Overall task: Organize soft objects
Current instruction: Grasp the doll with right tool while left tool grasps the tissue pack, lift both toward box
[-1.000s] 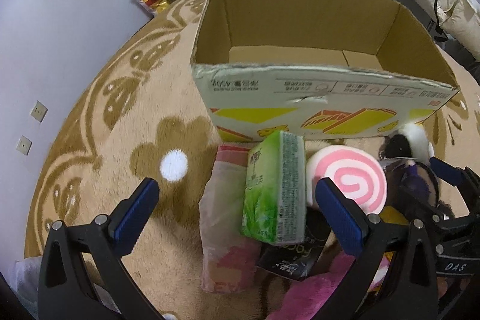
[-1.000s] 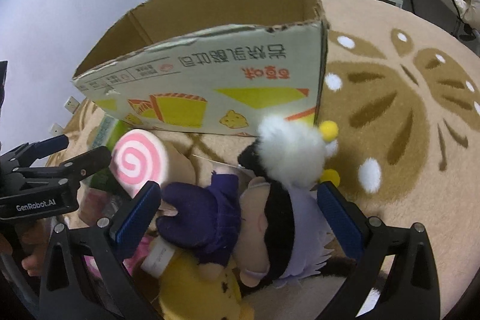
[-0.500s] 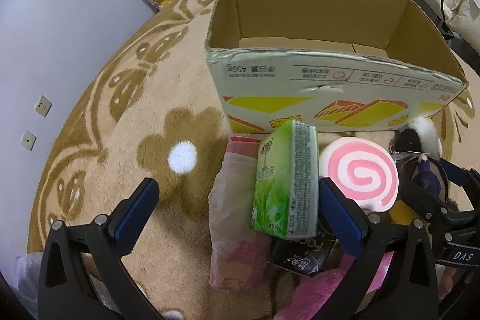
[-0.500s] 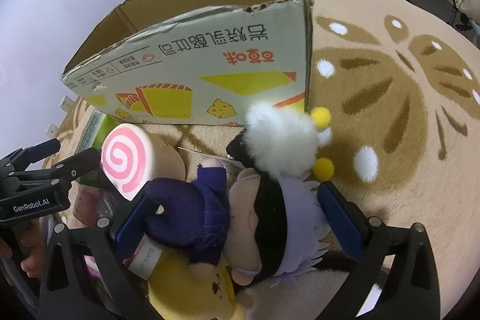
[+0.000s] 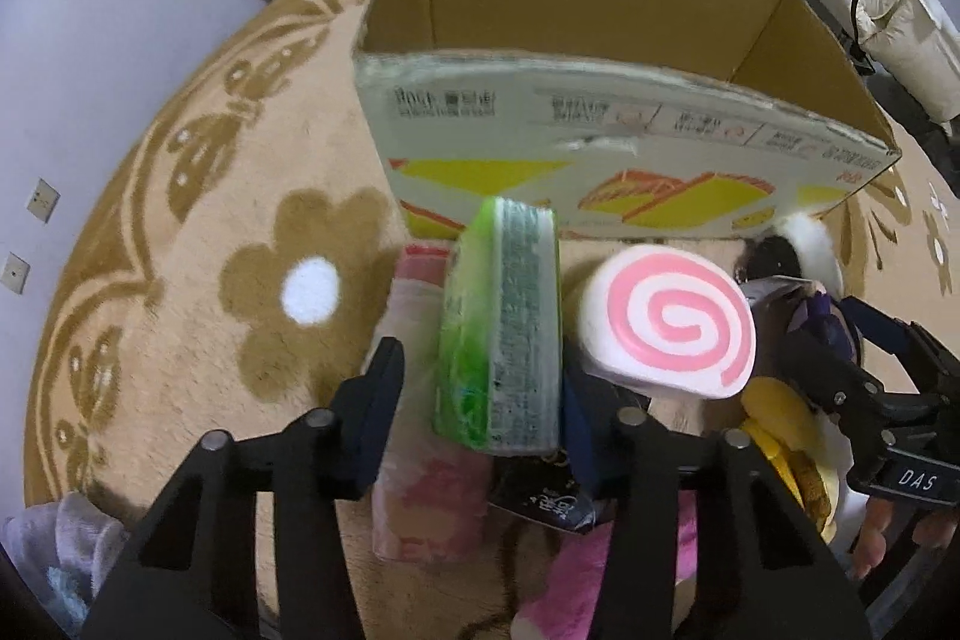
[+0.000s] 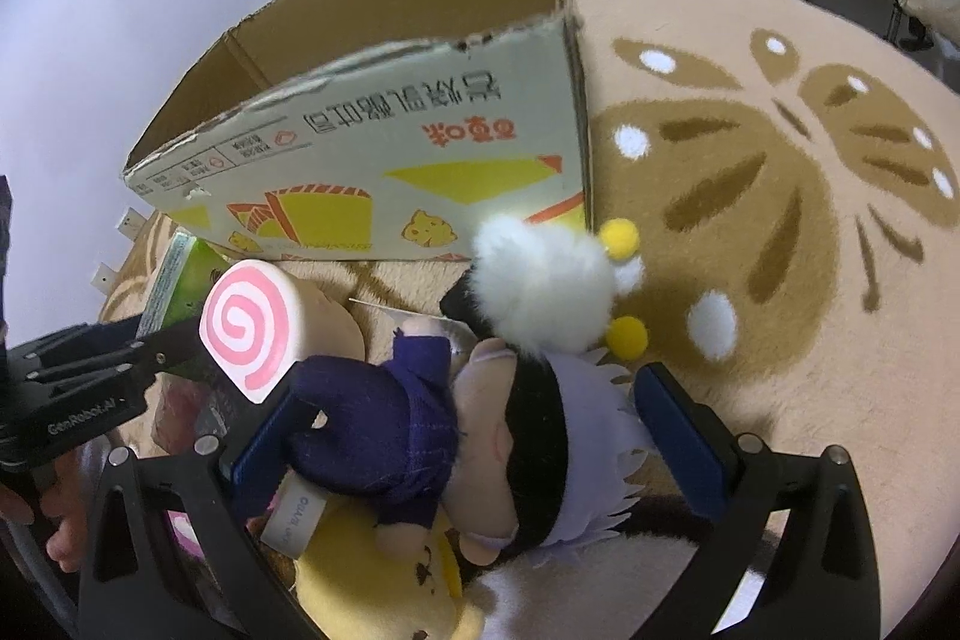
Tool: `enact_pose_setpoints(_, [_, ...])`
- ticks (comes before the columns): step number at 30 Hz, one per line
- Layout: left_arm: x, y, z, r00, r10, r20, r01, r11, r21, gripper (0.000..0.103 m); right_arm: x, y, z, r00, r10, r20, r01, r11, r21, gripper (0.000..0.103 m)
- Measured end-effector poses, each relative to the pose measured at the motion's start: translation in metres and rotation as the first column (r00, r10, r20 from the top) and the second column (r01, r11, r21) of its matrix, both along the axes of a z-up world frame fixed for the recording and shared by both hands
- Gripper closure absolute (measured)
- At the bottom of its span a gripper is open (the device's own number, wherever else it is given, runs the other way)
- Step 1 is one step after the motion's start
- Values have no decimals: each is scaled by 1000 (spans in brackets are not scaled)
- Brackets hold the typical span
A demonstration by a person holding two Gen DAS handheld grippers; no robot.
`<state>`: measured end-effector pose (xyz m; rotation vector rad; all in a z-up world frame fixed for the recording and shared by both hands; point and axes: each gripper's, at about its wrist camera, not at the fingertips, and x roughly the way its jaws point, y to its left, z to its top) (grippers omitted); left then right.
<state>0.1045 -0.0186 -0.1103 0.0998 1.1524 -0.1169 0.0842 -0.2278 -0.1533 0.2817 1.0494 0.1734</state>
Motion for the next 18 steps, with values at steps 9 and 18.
enact_pose_setpoints(9, [-2,0,-7,1000,4,-20,-4,999,-40,73,3,-10,-9,1000,-1,-25,3,998,64,0])
enact_pose_setpoints(18, [-19,8,18,998,36,55,-32,997,-69,74,-8,-18,2,1000,-8,-6,9,999,46,6])
